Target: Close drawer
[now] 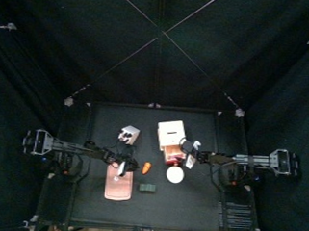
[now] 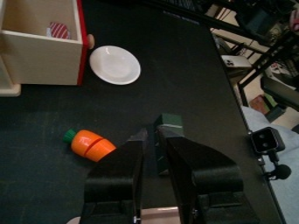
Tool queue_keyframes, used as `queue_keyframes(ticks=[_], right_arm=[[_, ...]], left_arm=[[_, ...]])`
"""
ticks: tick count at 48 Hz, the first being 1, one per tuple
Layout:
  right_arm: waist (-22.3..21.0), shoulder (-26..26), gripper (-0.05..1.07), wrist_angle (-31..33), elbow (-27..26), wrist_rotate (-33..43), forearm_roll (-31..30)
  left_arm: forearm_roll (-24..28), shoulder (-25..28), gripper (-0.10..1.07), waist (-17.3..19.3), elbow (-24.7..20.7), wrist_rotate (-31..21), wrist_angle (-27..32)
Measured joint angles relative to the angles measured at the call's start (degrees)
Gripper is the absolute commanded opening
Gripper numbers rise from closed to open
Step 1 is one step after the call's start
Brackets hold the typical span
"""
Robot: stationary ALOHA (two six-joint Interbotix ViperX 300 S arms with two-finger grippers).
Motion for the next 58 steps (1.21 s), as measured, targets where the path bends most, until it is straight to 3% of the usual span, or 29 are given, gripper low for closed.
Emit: queue_keyframes(ticks=[18,34,58], right_arm=[[1.6,-3.1,1.04,-0.4,1.7,0.4,5.9],[2.3,-7.1,1.04,-6.0,5.9,0.4,10.4],[3.1,-7.6,1.01,-8.4,8.2,0.4,14.1]], left_arm=[[-0.1,0.0,0.62,0.8,-0.1,-0.1,0.0],[-1.9,0.0,0.59,2.3,-1.1,-0.1,0.0],[-7.6,5.1,0.37,8.5,-8.7,-0.1,0.0]])
